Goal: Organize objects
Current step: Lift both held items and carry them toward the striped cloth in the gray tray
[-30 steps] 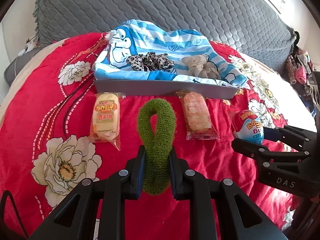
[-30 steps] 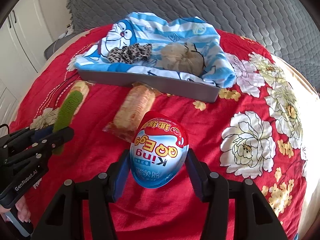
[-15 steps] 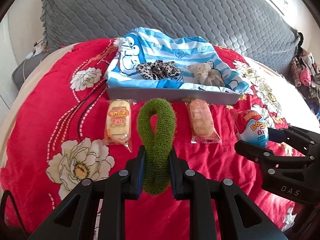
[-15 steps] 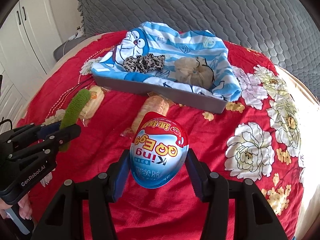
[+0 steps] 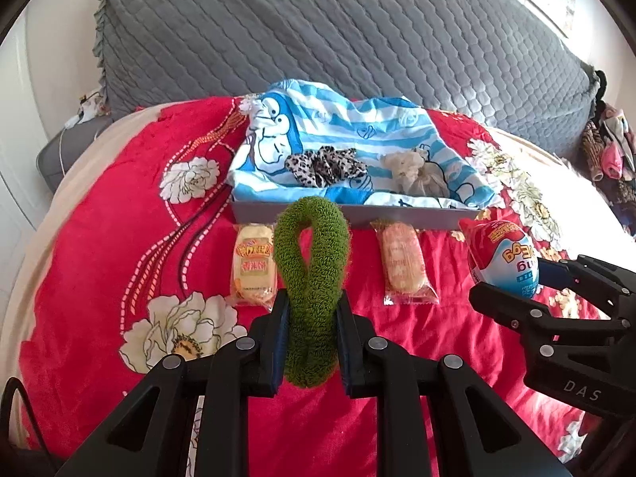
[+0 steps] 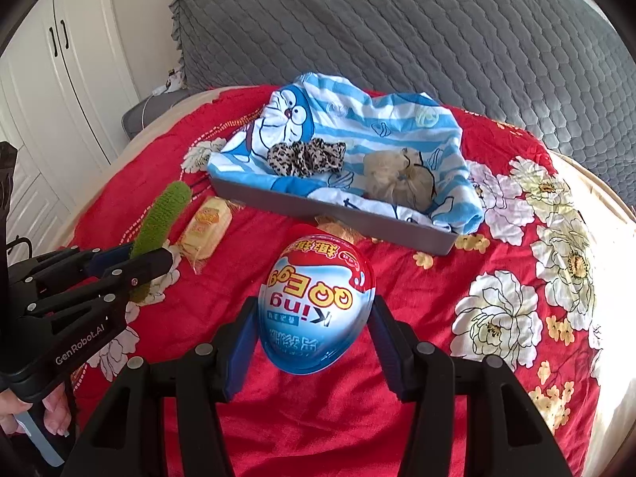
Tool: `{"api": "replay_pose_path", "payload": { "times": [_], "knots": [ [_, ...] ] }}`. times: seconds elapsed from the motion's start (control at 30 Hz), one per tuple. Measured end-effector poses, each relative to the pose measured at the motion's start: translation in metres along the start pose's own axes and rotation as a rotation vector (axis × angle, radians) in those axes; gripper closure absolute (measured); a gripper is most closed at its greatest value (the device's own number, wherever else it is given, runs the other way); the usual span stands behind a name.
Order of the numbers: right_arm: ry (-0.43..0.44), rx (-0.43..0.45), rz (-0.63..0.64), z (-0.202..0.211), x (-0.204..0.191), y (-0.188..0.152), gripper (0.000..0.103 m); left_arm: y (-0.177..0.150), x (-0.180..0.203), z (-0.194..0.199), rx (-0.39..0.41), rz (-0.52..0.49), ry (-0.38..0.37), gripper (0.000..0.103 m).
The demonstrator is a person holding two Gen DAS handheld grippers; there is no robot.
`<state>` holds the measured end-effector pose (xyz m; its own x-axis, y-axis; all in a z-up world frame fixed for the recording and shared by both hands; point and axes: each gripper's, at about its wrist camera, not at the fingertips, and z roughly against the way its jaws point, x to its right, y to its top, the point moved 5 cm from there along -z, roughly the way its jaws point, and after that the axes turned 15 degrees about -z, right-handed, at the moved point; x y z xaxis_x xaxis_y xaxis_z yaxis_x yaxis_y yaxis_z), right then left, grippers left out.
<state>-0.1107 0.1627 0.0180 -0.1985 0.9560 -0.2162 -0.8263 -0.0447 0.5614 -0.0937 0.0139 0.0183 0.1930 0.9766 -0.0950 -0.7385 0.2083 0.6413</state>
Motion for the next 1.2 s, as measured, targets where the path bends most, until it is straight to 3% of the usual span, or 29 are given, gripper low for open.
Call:
{"api": "replay_pose_path", "payload": {
  "times": [1.2],
  "knots": [
    [0.036,0.145,-0.062,0.028,0.004,0.048,0.049,0.051,0.005,-0.005,0.05,-0.009,0.019,0.081]
  ]
}}
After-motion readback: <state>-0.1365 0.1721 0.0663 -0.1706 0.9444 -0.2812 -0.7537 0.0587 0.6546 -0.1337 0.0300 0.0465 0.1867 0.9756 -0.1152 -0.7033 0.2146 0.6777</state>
